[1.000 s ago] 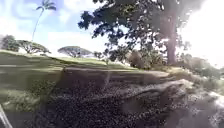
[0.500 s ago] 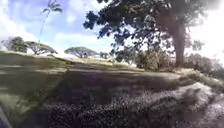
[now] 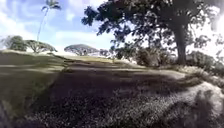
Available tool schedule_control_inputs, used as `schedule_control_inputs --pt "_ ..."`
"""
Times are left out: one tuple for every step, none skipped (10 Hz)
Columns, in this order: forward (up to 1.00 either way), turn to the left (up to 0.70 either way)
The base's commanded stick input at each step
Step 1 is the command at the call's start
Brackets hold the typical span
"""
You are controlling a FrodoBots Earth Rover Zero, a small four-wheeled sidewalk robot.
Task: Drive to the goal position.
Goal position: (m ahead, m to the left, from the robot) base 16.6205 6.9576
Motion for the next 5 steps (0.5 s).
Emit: schedule_control_inputs --pt "0.70 0.35" --pt "0.70 0.35" --pt "0.70 0.35" --pt "0.70 0.35" --pt "0.70 0.35"
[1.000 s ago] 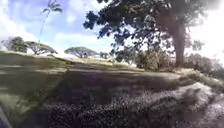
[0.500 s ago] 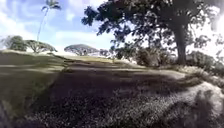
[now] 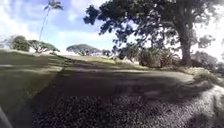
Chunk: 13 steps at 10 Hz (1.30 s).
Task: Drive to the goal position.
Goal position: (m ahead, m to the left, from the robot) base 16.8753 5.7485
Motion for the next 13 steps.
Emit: schedule_control_inputs --pt "0.70 0.35" --pt "0.70 0.35" --pt "0.70 0.35" --pt "0.70 0.32" --pt "0.70 0.15" --pt "0.70 0.00" --pt "0.70 0.00" --pt "0.70 0.00" --pt "0.70 0.00" --pt "0.70 0.00" --pt "0.70 0.00" --pt "0.70 0.00" --pt "0.70 0.00"
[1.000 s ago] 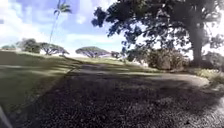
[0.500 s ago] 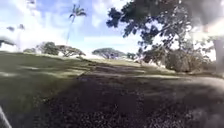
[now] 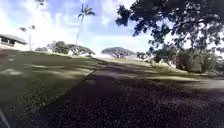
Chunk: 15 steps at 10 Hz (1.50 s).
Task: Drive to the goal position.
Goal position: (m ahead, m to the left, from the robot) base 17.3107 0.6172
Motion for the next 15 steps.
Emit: schedule_control_inputs --pt "0.70 0.00" --pt "0.70 0.00" --pt "0.70 0.00" --pt "0.70 0.00" --pt "0.70 0.00" --pt "0.70 -0.21" --pt "0.70 -0.35" --pt "0.70 -0.35" --pt "0.70 -0.35" --pt "0.70 -0.26" --pt "0.70 0.00" --pt "0.70 0.00" --pt "0.70 0.00" --pt "0.70 0.00" --pt "0.70 0.00"
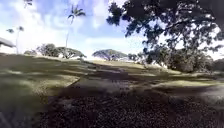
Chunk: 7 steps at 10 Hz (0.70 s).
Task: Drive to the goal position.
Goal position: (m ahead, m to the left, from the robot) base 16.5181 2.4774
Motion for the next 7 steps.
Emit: schedule_control_inputs --pt "0.70 0.00" --pt "0.70 0.00" --pt "0.70 0.00" --pt "0.70 0.00" --pt "0.70 0.00" --pt "0.70 0.00" --pt "0.70 0.00"
